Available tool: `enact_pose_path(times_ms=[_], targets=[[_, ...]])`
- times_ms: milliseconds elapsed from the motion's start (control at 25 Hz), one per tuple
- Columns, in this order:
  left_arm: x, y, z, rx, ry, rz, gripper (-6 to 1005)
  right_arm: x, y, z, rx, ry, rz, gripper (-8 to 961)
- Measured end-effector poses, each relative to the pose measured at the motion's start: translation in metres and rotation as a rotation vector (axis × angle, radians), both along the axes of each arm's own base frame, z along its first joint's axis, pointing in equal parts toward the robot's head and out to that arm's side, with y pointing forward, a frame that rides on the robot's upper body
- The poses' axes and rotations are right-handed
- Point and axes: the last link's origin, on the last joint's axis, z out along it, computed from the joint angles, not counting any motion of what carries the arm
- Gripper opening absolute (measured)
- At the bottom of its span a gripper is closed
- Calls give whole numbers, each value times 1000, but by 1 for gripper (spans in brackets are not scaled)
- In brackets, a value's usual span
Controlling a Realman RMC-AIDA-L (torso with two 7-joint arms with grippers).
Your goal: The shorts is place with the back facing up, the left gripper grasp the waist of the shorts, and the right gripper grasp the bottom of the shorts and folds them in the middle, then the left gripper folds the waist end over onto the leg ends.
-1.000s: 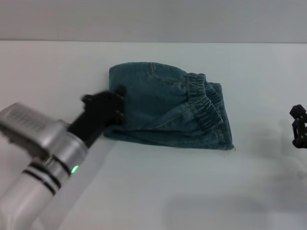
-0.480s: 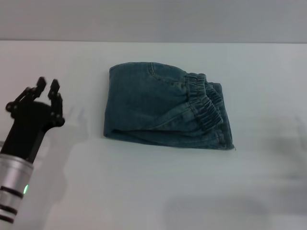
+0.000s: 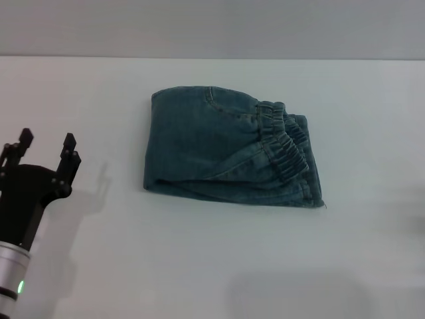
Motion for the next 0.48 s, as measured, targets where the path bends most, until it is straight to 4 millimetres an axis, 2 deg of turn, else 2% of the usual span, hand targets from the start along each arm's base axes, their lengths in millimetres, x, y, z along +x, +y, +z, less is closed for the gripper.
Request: enact_pose_path(times_ms=[40, 200, 360, 480], targets=[[-1, -1, 1, 4, -6, 0, 520, 5, -7, 2, 26, 15, -30, 663], [-4, -3, 4, 10, -27, -2, 681, 11, -14, 3, 45, 33, -66, 705], [-6, -2, 5, 9, -17, -2, 834, 8, -17, 2, 43, 20, -46, 716], [-6, -1, 5, 8, -12, -3, 834, 5, -20, 2, 47, -1, -26, 717]])
